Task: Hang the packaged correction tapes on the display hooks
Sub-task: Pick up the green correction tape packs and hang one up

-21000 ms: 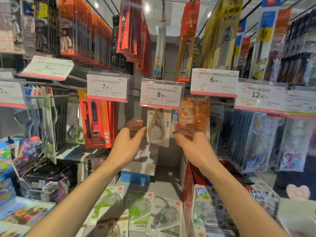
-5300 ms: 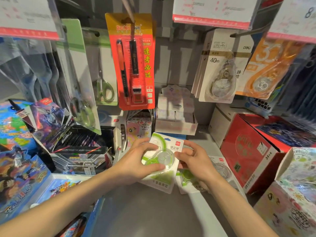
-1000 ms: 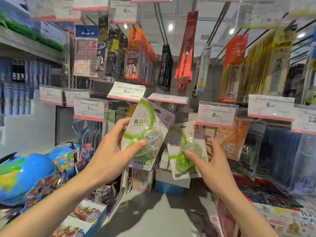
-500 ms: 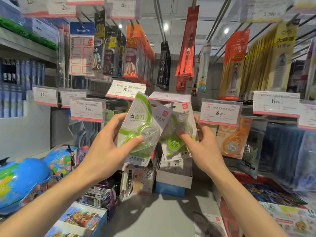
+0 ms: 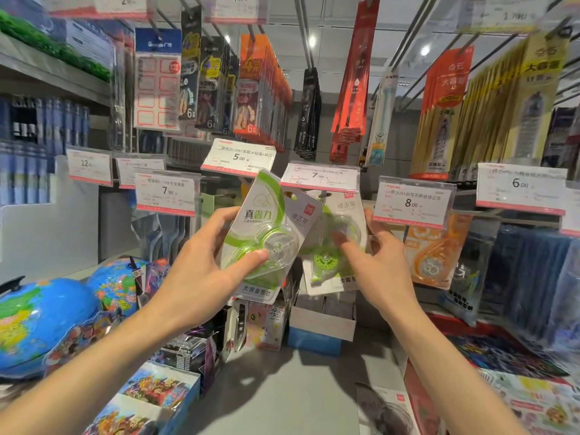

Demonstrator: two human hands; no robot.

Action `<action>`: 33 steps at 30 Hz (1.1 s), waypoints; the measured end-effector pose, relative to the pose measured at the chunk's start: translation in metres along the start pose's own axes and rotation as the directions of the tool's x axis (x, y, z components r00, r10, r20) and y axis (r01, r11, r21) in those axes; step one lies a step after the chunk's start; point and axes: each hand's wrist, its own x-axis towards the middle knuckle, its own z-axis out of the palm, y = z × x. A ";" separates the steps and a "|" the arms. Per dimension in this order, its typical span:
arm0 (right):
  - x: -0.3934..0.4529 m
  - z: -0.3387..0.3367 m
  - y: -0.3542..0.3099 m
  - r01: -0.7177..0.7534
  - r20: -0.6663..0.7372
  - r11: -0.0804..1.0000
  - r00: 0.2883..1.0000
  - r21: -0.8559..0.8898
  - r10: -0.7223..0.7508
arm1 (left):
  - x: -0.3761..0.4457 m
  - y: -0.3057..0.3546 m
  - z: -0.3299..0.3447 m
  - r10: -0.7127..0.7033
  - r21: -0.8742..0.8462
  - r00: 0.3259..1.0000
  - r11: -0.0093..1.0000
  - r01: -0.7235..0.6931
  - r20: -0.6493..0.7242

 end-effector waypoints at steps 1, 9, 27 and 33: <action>0.000 0.001 0.001 -0.005 -0.007 1.000 1.000 0.011 0.005 | 0.000 0.000 0.000 -0.001 0.000 1.000 1.000 0.001 0.002; 0.015 0.013 0.009 -0.091 0.057 0.986 0.993 -0.141 0.100 | -0.006 -0.006 0.003 -0.035 0.032 0.999 0.999 0.034 0.027; -0.052 -0.003 0.023 -0.169 0.250 0.945 0.963 0.280 0.098 | -0.012 -0.018 0.064 -0.115 -0.196 0.983 0.970 0.142 0.144; -0.050 -0.011 0.024 -0.155 0.199 0.917 0.976 0.368 0.085 | -0.008 -0.020 0.072 -0.139 -0.239 0.973 0.954 0.181 0.183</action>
